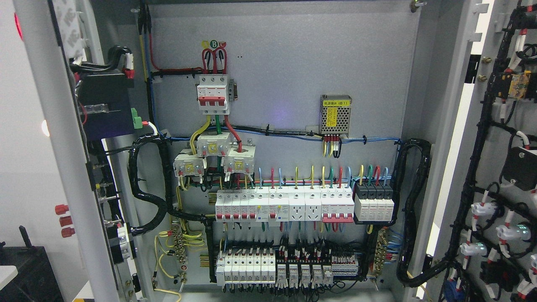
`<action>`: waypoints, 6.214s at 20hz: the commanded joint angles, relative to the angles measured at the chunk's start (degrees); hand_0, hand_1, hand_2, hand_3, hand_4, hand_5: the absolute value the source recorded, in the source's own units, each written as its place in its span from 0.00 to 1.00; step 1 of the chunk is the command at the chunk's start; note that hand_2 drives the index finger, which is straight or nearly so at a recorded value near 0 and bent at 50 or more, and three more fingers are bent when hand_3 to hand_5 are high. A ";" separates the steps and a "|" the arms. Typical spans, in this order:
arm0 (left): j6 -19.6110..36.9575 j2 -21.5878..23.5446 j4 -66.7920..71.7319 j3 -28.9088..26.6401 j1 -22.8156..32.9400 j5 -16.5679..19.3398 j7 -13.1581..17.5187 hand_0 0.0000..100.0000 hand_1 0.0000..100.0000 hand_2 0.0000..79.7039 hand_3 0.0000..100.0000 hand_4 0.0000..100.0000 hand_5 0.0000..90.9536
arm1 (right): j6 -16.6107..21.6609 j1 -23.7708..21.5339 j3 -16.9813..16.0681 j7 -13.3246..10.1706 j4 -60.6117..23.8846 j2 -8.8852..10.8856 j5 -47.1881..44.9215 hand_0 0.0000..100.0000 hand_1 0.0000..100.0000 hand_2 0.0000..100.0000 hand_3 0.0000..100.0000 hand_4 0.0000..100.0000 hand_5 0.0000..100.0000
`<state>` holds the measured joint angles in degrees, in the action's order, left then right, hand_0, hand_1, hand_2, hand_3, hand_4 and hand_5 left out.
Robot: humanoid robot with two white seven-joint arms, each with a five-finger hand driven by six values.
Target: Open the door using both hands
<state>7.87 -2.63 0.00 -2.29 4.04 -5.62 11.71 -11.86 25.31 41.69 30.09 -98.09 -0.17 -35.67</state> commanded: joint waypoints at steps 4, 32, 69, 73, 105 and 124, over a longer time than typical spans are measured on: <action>0.04 0.00 0.00 0.00 0.00 0.00 -0.02 0.00 0.00 0.00 0.00 0.03 0.00 | -0.62 1.50 2.70 -0.03 0.27 -3.61 2.00 0.00 0.00 0.00 0.00 0.00 0.00; -0.05 0.00 0.09 -0.17 0.00 0.00 -0.02 0.00 0.00 0.00 0.00 0.03 0.00 | -2.47 2.91 1.82 -0.12 2.38 -3.18 8.68 0.00 0.00 0.00 0.00 0.00 0.00; 11.09 16.86 -92.37 19.43 26.54 5.01 0.33 0.00 0.00 0.00 0.00 0.03 0.00 | 37.26 -36.46 -18.12 -10.05 1.24 13.44 13.69 0.00 0.00 0.00 0.00 0.00 0.00; 17.96 18.45 -93.68 19.08 26.63 4.83 0.33 0.00 0.00 0.00 0.00 0.03 0.00 | 40.68 -42.17 -22.87 -10.05 0.27 14.05 13.69 0.00 0.00 0.00 0.00 0.00 0.00; 38.45 22.59 -110.74 11.08 23.65 -7.64 0.33 0.00 0.00 0.00 0.00 0.03 0.00 | 57.65 -47.19 -35.88 -10.49 -4.92 27.50 5.87 0.00 0.00 0.00 0.00 0.00 0.00; 45.92 21.44 -113.82 10.90 20.66 -10.45 0.07 0.00 0.00 0.00 0.00 0.03 0.00 | 58.44 -48.77 -41.60 -10.49 -7.29 29.61 0.34 0.00 0.00 0.00 0.00 0.00 0.00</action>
<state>44.17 19.05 -111.98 9.18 25.82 -15.15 11.89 45.06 -23.25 2.54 19.53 -104.31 27.93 -32.96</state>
